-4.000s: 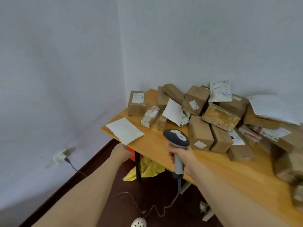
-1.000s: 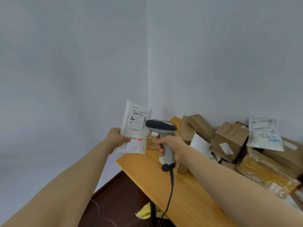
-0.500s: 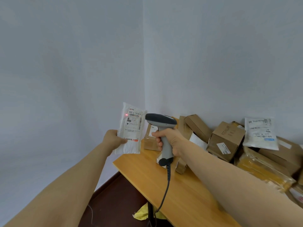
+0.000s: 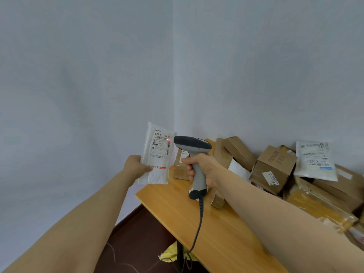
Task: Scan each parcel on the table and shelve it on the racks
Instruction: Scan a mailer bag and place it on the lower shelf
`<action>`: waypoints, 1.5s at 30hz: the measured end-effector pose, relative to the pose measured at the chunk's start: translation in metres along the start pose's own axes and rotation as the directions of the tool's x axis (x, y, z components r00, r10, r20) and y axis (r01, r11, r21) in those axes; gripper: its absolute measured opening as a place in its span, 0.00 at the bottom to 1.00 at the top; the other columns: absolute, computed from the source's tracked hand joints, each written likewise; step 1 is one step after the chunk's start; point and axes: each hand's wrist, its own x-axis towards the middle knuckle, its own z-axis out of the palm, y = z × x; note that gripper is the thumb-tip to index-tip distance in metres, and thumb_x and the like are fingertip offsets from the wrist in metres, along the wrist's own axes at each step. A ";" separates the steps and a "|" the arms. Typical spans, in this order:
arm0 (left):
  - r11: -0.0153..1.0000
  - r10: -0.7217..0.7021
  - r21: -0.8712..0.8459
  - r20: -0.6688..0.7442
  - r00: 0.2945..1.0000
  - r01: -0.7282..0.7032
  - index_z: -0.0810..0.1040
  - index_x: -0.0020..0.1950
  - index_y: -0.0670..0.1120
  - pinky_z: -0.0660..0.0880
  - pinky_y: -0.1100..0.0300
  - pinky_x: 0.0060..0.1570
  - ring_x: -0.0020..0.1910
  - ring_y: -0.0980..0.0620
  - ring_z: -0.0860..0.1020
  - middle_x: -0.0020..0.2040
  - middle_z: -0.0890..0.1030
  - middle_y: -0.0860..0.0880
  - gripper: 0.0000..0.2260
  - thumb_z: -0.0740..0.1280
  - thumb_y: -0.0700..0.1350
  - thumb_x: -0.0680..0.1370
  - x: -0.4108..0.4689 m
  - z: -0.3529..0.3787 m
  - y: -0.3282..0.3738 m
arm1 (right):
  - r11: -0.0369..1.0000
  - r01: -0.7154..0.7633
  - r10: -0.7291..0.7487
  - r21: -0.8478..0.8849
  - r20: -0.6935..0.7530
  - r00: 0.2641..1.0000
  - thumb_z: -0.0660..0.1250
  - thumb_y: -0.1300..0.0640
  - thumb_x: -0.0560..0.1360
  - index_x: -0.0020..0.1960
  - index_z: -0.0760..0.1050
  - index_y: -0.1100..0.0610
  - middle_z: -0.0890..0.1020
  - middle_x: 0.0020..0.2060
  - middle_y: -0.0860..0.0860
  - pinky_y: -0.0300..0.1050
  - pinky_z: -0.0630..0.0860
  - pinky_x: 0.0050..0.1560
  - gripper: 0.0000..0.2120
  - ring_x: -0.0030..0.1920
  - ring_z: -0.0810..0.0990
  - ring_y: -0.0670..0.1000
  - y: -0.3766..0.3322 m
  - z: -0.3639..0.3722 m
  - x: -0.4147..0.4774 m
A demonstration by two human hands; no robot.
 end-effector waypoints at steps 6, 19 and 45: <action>0.999 -0.016 -0.031 0.036 0.999 0.017 0.78 0.51 0.37 0.76 0.51 0.50 0.50 0.41 0.77 0.48 0.78 0.42 0.10 0.73 0.33 0.71 0.006 -0.001 -0.005 | 1.000 0.009 -0.009 0.024 0.005 1.000 0.71 0.65 0.72 0.38 0.75 0.61 0.77 0.27 0.54 0.41 0.73 0.30 0.07 0.25 0.72 0.49 0.001 0.003 0.012; 0.886 -0.036 -0.388 0.485 0.874 0.252 0.78 0.59 0.42 0.79 0.52 0.51 0.53 0.47 0.81 0.56 0.83 0.45 0.14 0.70 0.34 0.74 -0.003 0.018 -0.020 | 0.994 0.004 0.029 0.106 -0.317 0.948 0.75 0.65 0.69 0.58 0.74 0.57 0.80 0.49 0.56 0.51 0.78 0.43 0.20 0.47 0.78 0.56 0.054 -0.020 0.039; 0.677 -0.507 -0.592 0.057 0.860 0.438 0.81 0.53 0.42 0.80 0.62 0.43 0.46 0.50 0.84 0.47 0.85 0.46 0.10 0.73 0.35 0.73 -0.371 -0.022 -0.192 | 0.921 -0.116 0.237 -0.372 0.298 0.925 0.77 0.73 0.62 0.53 0.79 0.67 0.83 0.47 0.60 0.56 0.80 0.48 0.20 0.48 0.82 0.61 0.233 0.083 -0.093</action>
